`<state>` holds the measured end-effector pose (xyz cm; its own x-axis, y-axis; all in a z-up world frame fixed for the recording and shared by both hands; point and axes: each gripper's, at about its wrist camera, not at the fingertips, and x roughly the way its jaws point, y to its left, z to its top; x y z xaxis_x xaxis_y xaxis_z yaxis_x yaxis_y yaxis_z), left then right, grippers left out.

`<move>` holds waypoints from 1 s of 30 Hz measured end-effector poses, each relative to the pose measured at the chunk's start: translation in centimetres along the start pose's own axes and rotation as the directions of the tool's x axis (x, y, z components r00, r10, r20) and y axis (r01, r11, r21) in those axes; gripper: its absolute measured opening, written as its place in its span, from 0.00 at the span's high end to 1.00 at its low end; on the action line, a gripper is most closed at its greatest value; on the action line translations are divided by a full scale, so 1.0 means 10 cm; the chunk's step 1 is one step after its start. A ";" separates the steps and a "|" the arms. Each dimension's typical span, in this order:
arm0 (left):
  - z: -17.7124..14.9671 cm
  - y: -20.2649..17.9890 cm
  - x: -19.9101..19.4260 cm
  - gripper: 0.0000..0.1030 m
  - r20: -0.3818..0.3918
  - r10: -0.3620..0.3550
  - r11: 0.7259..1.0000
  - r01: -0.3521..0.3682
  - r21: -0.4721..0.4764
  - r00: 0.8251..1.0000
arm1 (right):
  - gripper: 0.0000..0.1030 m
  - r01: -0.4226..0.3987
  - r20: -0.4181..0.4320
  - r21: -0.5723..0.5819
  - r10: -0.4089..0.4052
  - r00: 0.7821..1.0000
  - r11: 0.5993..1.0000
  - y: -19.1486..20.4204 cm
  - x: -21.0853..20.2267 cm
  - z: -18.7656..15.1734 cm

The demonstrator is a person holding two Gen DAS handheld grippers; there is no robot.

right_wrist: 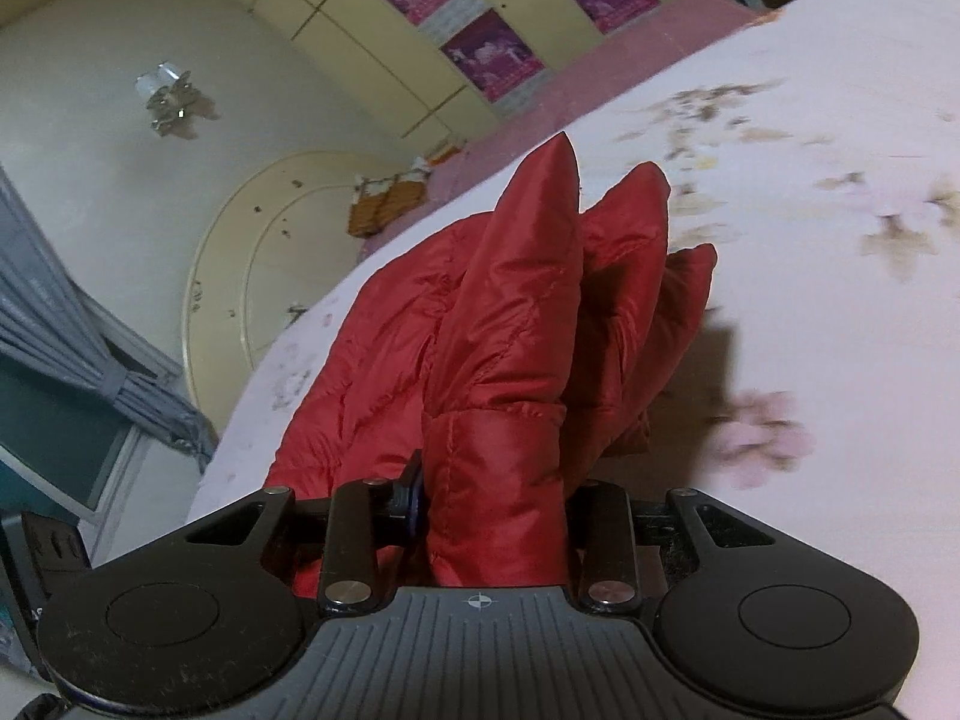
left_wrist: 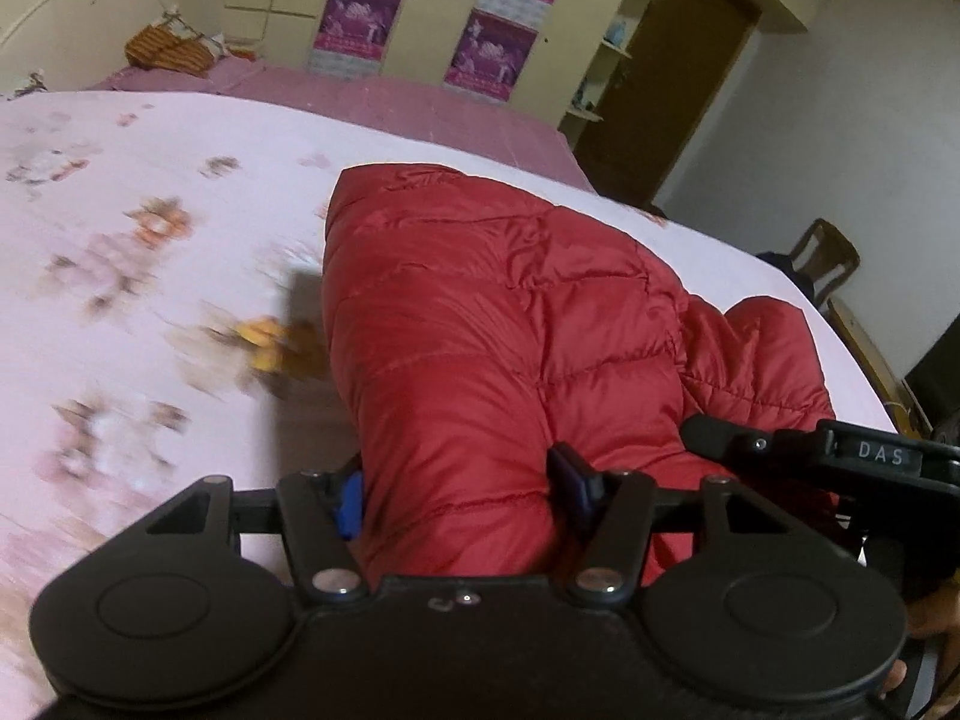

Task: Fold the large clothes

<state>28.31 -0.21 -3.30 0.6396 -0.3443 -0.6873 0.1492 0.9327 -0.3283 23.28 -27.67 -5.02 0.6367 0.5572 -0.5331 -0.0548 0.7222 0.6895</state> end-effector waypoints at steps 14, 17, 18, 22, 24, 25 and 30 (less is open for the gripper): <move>0.63 2.00 -0.50 0.43 0.007 -0.023 1.000 0.023 -0.017 1.000 | 0.67 0.032 0.014 -0.015 -0.031 0.999 0.999 1.62 1.48 -0.35; 0.73 2.32 -0.57 0.43 0.023 0.002 1.000 -0.002 -0.025 1.000 | 0.67 0.017 0.001 -0.030 -0.017 1.000 0.999 1.87 1.87 -0.37; 0.76 2.41 -0.57 0.43 0.027 0.012 1.000 -0.011 -0.029 1.000 | 0.67 0.009 -0.007 -0.028 -0.009 1.000 1.000 1.92 2.01 -0.37; 0.86 2.73 -0.54 0.43 0.044 0.049 0.998 -0.047 -0.040 0.998 | 0.67 -0.008 -0.034 -0.041 0.007 0.999 0.999 2.06 2.48 -0.39; 0.90 2.89 -0.52 0.43 0.047 0.059 0.997 -0.057 -0.044 0.997 | 0.67 -0.014 -0.045 -0.045 0.012 0.999 0.999 2.09 2.68 -0.40; 0.90 2.96 -0.50 0.43 0.050 0.063 0.997 -0.060 -0.045 0.997 | 0.67 -0.015 -0.049 -0.046 0.013 0.999 0.999 2.11 2.78 -0.40; 0.88 3.25 -0.32 0.43 0.044 0.079 0.996 -0.077 -0.047 0.996 | 0.67 0.002 -0.086 -0.046 -0.006 0.996 0.999 2.06 3.17 -0.42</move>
<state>37.78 32.18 -6.07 0.6821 -0.2647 -0.6816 0.0644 0.9503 -0.3046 39.09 6.59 -9.82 0.5683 0.5859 -0.5777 -0.0887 0.7416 0.6650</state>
